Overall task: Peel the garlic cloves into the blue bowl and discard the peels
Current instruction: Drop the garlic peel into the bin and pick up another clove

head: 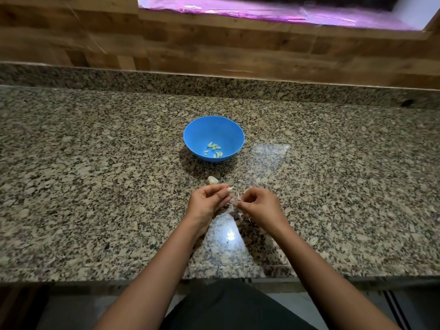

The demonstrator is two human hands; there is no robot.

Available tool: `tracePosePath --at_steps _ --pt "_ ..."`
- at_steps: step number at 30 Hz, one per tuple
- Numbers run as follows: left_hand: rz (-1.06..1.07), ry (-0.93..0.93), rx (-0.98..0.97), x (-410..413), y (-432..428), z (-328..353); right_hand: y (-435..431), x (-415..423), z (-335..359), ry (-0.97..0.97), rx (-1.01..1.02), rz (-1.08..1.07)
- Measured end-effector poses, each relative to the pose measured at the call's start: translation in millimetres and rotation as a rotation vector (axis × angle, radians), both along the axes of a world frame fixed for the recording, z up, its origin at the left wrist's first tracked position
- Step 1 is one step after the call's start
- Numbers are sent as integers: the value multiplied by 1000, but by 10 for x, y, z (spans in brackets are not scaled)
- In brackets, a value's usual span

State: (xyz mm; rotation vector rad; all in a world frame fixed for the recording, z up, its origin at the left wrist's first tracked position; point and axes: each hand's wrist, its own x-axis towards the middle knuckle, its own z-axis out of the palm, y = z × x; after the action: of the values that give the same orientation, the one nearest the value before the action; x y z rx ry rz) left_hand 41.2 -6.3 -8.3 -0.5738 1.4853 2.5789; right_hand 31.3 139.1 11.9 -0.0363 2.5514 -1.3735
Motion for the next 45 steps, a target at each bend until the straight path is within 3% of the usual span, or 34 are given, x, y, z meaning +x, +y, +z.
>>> tracePosePath --at_steps 4,8,11,15,17,19,21,24,26,29,37,40,45 --pt "-17 14 -6 -6 -22 -11 14 -42 36 -120 -36 35" --pt "-82 59 -116 1 -13 11 -47 -57 128 -217 -312 -23" --pt "-69 63 -142 3 36 30 -94 -29 115 -224 -423 -86" --pt "-69 84 -277 -39 38 26 -108 -22 119 -191 -422 -105" --pt "-87 120 -421 -64 10 -3 -100 -35 136 -197 -360 -76" --pt "-81 138 -503 -62 -16 -27 -81 -57 116 -123 -135 -31" --pt "-54 132 -502 -53 -28 -35 -59 -59 97 -14 93 -6" --pt "-67 147 -511 -51 -32 -33 -39 -74 68 42 191 -26" --pt "-77 156 -519 -56 -34 -32 -40 -85 56 -19 53 -74" --pt "-89 182 -557 -64 -32 -48 -38 -94 85 -201 -333 -96" --pt "-116 210 -538 -77 -3 2 -68 -109 93 -162 -309 -80" --pt "-109 186 -432 -81 -1 37 -63 -125 110 -248 -402 -88" --pt "-114 216 -492 -106 -7 58 -72 -155 179 -414 -591 -151"
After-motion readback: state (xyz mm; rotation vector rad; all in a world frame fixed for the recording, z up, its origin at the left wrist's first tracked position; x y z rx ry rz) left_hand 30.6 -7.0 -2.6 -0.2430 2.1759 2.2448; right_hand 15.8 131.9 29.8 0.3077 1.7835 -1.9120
